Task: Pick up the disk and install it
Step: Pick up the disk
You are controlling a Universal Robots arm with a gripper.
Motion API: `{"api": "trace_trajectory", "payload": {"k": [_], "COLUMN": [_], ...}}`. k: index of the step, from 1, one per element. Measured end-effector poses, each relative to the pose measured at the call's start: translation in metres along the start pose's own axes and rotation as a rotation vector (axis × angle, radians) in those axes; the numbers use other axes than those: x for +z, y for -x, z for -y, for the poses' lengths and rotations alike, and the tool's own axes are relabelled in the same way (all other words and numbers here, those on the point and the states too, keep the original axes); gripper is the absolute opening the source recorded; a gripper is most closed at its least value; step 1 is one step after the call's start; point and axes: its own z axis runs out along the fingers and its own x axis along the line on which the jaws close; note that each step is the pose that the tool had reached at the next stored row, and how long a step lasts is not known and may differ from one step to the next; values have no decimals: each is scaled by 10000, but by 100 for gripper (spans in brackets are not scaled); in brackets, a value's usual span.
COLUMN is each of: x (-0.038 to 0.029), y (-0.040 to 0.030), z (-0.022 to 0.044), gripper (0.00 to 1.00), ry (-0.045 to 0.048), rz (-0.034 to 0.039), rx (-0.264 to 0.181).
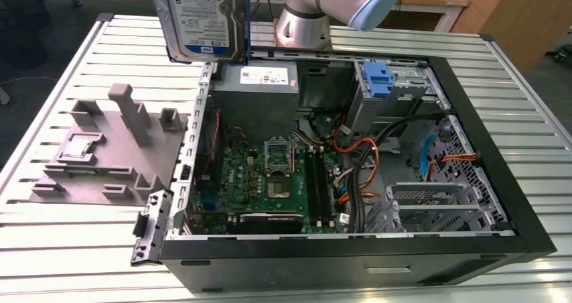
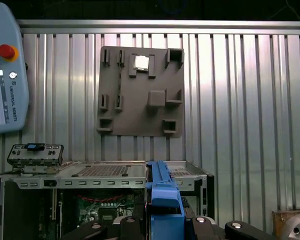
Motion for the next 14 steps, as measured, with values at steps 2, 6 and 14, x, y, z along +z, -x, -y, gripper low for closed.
{"api": "trace_trajectory", "payload": {"k": [2, 6, 14], "x": [-1, -3, -5], "y": [-33, -99, -106], "z": [3, 15, 271], "gripper": [36, 36, 36], "ry": [0, 0, 0], "rz": [0, 0, -2], "rx": [0, 0, 1]}}
